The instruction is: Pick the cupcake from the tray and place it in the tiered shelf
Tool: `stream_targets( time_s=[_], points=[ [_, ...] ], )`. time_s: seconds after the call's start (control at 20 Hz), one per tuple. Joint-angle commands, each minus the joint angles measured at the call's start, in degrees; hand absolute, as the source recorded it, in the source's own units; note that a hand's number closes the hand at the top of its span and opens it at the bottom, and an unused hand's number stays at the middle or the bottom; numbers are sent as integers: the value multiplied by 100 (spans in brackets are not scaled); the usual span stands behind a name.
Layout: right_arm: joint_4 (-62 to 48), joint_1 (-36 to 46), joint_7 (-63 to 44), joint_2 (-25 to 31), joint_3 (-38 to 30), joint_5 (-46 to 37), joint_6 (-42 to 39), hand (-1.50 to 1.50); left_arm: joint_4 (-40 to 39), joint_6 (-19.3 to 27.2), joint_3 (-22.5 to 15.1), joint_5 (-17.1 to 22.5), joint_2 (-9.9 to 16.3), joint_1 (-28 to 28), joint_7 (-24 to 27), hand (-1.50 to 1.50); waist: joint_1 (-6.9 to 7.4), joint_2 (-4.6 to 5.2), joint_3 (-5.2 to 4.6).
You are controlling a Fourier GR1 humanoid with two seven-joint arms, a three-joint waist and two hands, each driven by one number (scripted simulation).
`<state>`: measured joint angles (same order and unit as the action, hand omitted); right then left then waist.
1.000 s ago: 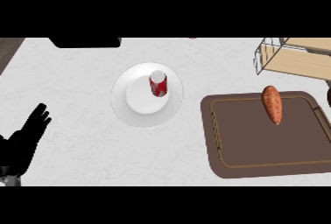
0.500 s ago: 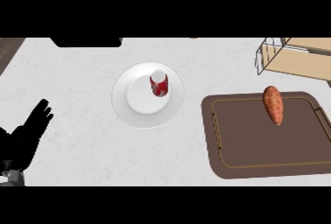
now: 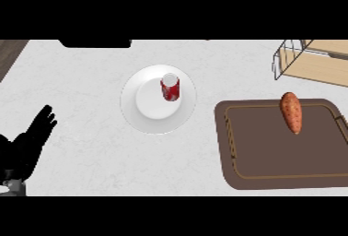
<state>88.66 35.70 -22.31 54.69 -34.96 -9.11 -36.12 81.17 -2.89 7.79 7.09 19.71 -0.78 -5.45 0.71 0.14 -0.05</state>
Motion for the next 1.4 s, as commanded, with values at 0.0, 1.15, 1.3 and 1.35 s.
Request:
stream_targets(
  time_s=[0.0, 1.15, 1.3, 1.35],
  points=[
    [-254, 367, -22, 355, 388, -188, 111, 150, -309, 123, -30, -197, -93, 334, -60, 0, -31, -3, 0],
    [-5199, 2689, 2265, 80, 2070, -2573, 2524, 150, -50, -28, -66, -268, -352, 267, -97, 0, 168, 64, 6],
    [-5702, 3013, 2320, 44, 2108, -2681, 2497, 150, 179, 22, -39, -310, -277, 338, -304, 0, 159, 58, 7],
    [-5897, 3046, 2504, 140, 1991, -2635, 2533, 150, -77, 2, -71, -403, -360, 153, 37, 0, 153, 64, 6]
  ],
)
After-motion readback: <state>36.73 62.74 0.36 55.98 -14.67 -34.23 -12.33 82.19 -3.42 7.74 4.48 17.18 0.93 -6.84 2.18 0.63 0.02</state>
